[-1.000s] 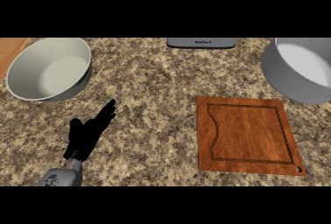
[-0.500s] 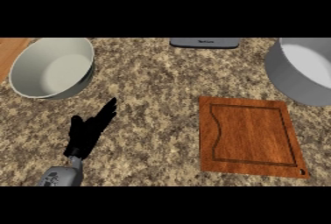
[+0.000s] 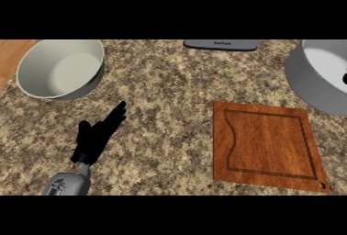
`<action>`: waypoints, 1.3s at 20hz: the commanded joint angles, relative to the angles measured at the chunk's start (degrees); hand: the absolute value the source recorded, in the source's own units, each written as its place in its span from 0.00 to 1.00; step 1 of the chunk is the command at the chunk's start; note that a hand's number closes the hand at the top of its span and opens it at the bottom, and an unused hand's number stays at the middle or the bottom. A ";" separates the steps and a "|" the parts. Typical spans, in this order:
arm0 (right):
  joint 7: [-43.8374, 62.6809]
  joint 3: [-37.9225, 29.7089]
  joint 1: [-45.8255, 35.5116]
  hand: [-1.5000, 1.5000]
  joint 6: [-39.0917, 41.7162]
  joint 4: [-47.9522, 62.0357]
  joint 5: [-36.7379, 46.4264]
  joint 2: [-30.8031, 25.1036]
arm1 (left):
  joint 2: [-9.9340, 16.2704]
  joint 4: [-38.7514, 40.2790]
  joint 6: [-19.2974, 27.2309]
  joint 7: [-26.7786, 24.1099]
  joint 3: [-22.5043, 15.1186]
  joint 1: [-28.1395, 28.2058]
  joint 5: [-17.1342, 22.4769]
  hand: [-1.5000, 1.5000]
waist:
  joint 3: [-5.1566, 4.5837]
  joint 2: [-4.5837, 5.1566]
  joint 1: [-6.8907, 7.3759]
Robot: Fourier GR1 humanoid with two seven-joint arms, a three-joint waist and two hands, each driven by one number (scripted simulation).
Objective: Pick the sweet potato from the cutting board and place it in the pot
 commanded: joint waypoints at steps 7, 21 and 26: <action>5.78 -2.94 -9.26 0.00 6.13 15.54 -0.85 4.30 | -0.83 -0.76 0.19 1.85 -0.44 -1.78 -0.37 0.50 | 0.15 0.37 0.31; -10.49 -23.44 -8.00 0.00 -34.29 4.92 -16.66 4.49 | 0.08 -2.78 -0.01 0.31 -0.99 3.42 -1.15 0.50 | 0.16 -0.28 -0.85; -20.77 -30.26 -4.58 0.00 -37.64 3.64 -23.17 2.27 | 1.25 2.72 -1.85 -3.89 2.18 2.36 0.60 0.50 | 0.08 -0.37 -2.49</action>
